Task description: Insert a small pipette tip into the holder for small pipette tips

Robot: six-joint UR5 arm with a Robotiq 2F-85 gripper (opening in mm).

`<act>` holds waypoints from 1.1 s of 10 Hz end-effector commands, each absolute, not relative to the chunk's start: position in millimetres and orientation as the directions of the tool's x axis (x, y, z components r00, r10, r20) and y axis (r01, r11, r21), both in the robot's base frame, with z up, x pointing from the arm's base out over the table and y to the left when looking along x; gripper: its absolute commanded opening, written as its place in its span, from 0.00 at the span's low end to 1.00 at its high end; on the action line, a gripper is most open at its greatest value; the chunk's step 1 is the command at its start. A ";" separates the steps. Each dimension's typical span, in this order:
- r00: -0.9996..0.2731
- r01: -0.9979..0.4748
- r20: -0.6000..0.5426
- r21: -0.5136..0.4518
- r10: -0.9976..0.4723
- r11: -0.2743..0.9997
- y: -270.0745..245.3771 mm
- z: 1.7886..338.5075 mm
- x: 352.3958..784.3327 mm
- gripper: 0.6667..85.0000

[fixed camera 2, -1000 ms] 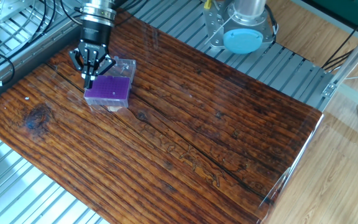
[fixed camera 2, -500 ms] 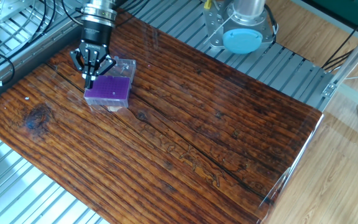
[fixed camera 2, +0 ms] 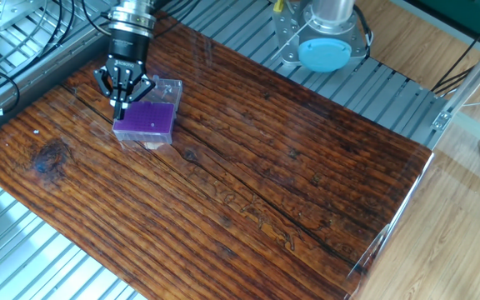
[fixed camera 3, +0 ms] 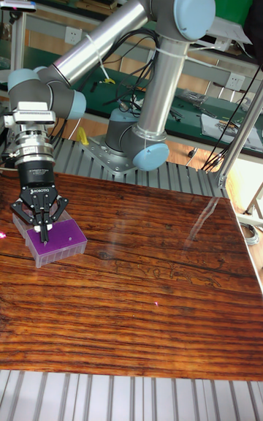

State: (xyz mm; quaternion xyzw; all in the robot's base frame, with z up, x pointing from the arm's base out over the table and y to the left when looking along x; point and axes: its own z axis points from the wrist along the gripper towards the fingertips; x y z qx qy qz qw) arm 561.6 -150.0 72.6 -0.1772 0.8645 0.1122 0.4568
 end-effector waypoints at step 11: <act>-0.530 -0.398 -0.824 0.035 -0.198 0.917 -154.7 70.2 558.6 0.00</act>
